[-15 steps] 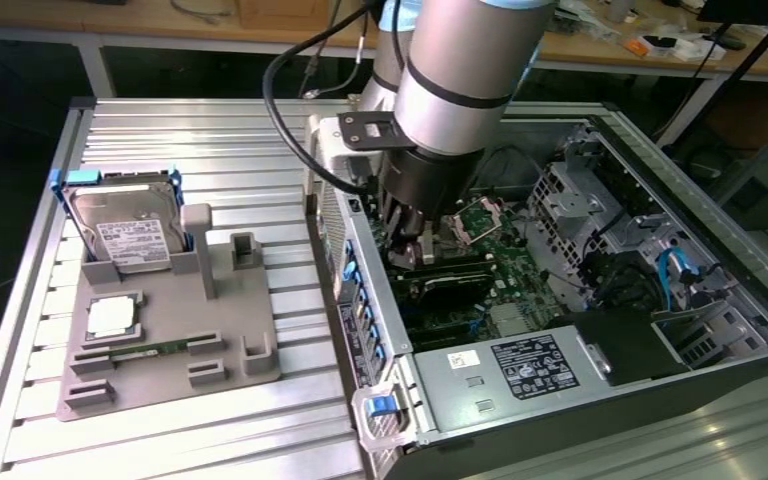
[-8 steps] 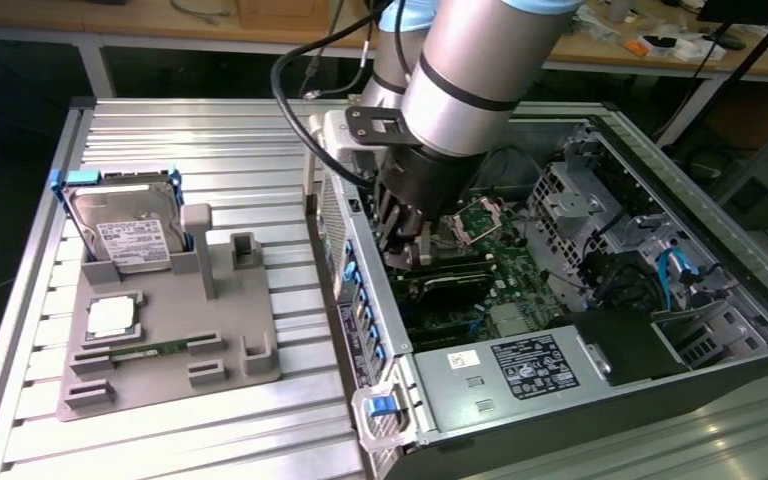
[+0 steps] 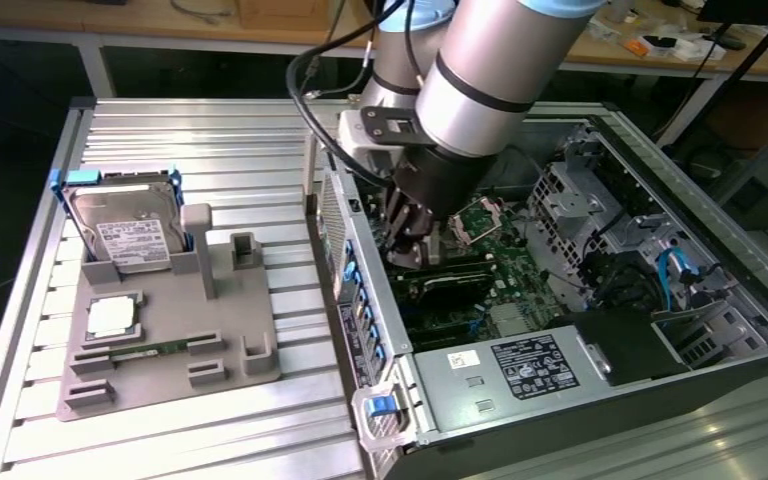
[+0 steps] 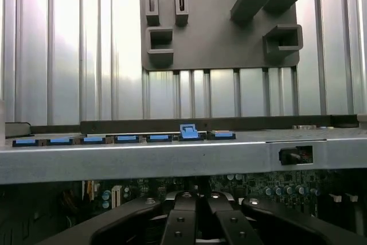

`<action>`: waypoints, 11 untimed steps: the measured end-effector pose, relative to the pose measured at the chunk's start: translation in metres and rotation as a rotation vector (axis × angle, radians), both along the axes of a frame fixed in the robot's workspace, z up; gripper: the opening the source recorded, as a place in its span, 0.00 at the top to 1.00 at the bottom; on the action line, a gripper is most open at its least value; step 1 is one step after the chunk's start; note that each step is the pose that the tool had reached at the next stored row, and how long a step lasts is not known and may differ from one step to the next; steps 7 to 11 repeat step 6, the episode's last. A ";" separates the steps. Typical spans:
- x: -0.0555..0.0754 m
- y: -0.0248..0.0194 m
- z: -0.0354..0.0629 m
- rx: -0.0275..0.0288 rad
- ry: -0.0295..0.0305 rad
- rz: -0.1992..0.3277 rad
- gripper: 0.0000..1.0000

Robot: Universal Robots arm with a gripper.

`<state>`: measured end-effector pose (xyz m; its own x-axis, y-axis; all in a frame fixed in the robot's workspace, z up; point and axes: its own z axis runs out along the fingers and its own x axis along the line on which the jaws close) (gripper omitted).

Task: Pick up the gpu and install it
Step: 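Press down on the gpu until it lock into place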

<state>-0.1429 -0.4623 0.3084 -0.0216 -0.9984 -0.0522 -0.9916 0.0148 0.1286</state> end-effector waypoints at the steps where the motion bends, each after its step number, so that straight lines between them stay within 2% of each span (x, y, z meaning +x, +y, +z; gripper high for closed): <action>1: 0.002 0.0000 0.0002 0.0001 0.0015 0.000 0.89; 4: 0.003 0.0000 0.0002 -0.0012 0.0036 0.000 0.89; 6: 0.004 0.0001 0.0003 -0.0066 0.0042 0.000 0.89; 11: 0.004 0.0001 0.0003 -0.0066 0.0042 0.000 0.89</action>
